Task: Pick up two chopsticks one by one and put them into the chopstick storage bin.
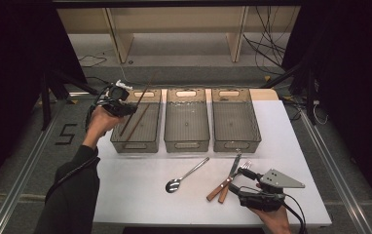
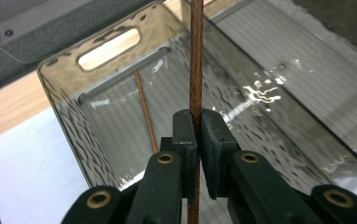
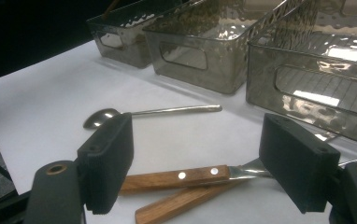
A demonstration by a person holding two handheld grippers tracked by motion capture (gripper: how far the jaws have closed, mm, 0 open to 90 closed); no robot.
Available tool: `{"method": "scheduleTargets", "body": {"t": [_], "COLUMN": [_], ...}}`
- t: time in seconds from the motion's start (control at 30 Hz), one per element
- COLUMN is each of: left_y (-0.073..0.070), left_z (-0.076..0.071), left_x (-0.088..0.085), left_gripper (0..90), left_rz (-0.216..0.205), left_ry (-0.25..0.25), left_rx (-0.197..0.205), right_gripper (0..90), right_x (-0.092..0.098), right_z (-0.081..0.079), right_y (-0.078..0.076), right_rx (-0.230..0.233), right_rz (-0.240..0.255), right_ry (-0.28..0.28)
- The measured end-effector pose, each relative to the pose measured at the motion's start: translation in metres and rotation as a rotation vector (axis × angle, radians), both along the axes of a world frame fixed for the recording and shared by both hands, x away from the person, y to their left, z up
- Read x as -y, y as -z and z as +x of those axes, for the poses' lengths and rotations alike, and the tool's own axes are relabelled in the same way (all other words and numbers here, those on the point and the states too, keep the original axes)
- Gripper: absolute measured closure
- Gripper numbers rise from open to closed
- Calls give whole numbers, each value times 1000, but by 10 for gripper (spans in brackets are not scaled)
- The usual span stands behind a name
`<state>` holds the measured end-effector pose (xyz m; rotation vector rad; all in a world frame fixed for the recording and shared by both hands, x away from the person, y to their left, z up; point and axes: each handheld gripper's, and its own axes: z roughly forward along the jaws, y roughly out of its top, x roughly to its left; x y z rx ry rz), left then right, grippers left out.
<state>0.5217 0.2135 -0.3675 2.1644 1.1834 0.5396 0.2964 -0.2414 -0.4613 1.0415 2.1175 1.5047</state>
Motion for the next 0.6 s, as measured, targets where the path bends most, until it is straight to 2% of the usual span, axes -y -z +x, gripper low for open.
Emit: {"method": "scheduleTargets", "body": {"t": [0.17, 0.27, 0.43, 0.6], "left_y": [10, 13, 17, 23], "left_z": [7, 9, 11, 12], "left_x": [-4, -8, -10, -10], "left_gripper": [847, 847, 847, 847], "left_rz": [-5, -32, -43, -32], "left_ry": [-31, -51, -72, -71], "left_rx": [-5, -9, -17, -35], "right_gripper": [271, 271, 271, 271], "right_x": [0, 0, 0, 0], "right_z": [0, 0, 0, 0], "right_y": [0, 0, 1, 1], "right_rx": [0, 0, -1, 0], "right_rz": [0, -1, 0, 1], "right_ry": [0, 0, -1, 0]}}
